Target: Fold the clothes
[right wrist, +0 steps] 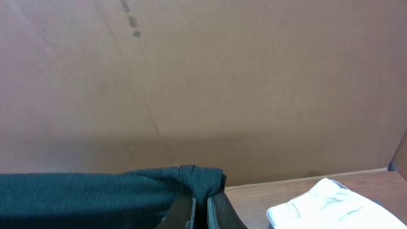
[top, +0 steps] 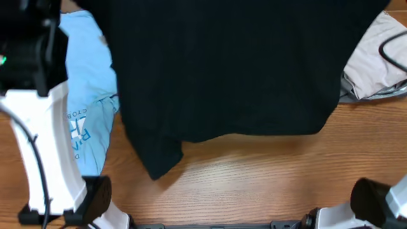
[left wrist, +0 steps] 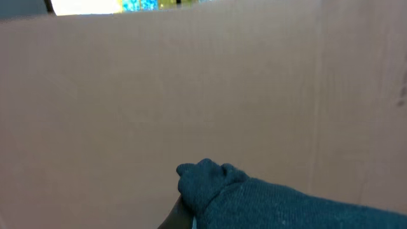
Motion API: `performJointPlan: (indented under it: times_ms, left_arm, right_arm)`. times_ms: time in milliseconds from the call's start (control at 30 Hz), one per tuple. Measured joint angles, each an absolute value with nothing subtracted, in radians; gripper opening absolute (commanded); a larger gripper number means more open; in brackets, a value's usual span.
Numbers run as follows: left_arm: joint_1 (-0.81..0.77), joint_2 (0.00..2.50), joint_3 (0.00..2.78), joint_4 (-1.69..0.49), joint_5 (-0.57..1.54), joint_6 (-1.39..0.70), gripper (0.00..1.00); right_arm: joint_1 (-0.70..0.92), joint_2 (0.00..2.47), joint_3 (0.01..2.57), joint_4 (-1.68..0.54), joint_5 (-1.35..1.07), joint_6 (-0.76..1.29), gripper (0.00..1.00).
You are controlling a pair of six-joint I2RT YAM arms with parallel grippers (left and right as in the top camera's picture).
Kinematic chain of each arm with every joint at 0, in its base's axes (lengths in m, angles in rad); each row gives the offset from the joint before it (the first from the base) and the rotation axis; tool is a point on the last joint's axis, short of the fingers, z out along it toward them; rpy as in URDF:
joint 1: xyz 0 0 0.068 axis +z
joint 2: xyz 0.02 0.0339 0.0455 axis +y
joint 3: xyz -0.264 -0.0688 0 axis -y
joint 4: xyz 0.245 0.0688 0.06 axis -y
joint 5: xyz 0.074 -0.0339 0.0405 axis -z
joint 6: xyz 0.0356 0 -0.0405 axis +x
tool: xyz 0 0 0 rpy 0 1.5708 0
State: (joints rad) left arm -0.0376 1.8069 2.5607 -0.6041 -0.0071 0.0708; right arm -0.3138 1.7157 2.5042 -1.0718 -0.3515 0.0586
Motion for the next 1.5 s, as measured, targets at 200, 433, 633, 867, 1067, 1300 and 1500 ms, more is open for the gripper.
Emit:
performJointPlan:
  times_ms: [200,433,633,867,1067,1300,1500]
  left_arm:
    - [-0.038,1.908,2.559,-0.441,0.010,0.081,0.04]
    - [-0.039,1.971,2.557,-0.222,0.010,0.081,0.04]
    - [-0.039,1.972,2.558,-0.345,-0.005,0.081,0.04]
    - [-0.039,2.042,2.560,-0.632,-0.043,0.080,0.04]
    - [-0.039,2.178,2.556,-0.785,-0.048,0.069,0.04]
    - [-0.037,2.165,2.547,-0.867,0.035,0.058,0.04]
    - [-0.036,2.041,2.547,-1.042,0.120,0.054,0.04]
  right_arm:
    - [-0.311,1.815,2.504,-0.952,-0.368,0.059,0.04]
    - [-0.305,1.858,2.504,-0.777,-0.373,0.081,0.04]
    - [-0.300,1.862,2.508,-0.826,-0.374,0.092,0.04]
    - [-0.258,1.997,2.517,-0.937,-0.372,0.056,0.04]
    - [-0.234,2.155,2.502,-1.033,-0.362,0.035,0.04]
    - [-0.250,2.117,2.496,-1.153,-0.355,0.026,0.04]
    - [-0.271,1.955,2.497,-1.342,-0.337,0.025,0.04]
